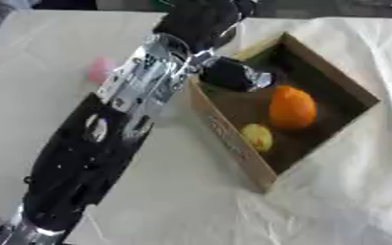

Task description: Pick up objects on the table and place them in the box.

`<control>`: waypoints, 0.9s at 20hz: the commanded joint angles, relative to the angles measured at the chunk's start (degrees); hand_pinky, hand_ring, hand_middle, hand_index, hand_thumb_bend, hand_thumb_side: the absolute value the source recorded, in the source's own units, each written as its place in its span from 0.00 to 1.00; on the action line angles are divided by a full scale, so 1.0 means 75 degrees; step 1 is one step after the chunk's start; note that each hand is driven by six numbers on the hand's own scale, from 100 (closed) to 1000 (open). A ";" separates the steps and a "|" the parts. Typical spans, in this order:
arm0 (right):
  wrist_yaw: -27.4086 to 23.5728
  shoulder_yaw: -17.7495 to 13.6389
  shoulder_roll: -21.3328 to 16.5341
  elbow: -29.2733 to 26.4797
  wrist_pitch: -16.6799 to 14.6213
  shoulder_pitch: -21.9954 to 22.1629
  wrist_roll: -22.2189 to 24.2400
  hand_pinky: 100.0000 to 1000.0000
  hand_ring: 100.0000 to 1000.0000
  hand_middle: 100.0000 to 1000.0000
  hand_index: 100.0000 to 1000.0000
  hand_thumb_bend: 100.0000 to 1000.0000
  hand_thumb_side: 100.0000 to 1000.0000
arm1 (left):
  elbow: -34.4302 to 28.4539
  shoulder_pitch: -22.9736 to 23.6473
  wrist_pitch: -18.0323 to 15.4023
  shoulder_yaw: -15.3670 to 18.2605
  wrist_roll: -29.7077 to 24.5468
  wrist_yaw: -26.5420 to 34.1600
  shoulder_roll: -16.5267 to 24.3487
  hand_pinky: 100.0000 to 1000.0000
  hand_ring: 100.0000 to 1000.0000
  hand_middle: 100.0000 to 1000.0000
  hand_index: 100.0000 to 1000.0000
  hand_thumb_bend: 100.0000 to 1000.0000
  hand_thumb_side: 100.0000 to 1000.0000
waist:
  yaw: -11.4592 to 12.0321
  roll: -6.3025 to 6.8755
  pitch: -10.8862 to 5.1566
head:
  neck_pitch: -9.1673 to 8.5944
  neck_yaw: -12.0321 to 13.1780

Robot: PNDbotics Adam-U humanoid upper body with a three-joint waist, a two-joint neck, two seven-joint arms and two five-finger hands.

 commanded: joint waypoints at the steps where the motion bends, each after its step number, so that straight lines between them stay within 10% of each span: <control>1: 0.0020 -0.0092 -0.0202 -0.0145 -0.0003 -0.0041 -0.0032 0.71 0.55 0.41 0.61 0.00 0.33 | -0.0402 -0.0019 0.0186 0.0394 -0.0113 0.0295 0.0675 0.49 0.76 0.74 0.87 0.54 0.82 | 0.0033 -0.0006 -0.0187 | 0.0109 -0.0066; 18: 0.0057 -0.0131 -0.0282 -0.0145 0.0034 0.0082 -0.0077 0.71 0.55 0.41 0.61 0.00 0.32 | 0.1202 0.0327 0.0686 0.1414 -0.1054 0.1198 0.2281 0.52 0.79 0.77 0.89 0.59 0.83 | 0.0019 -0.0041 -0.0161 | -0.0057 -0.0103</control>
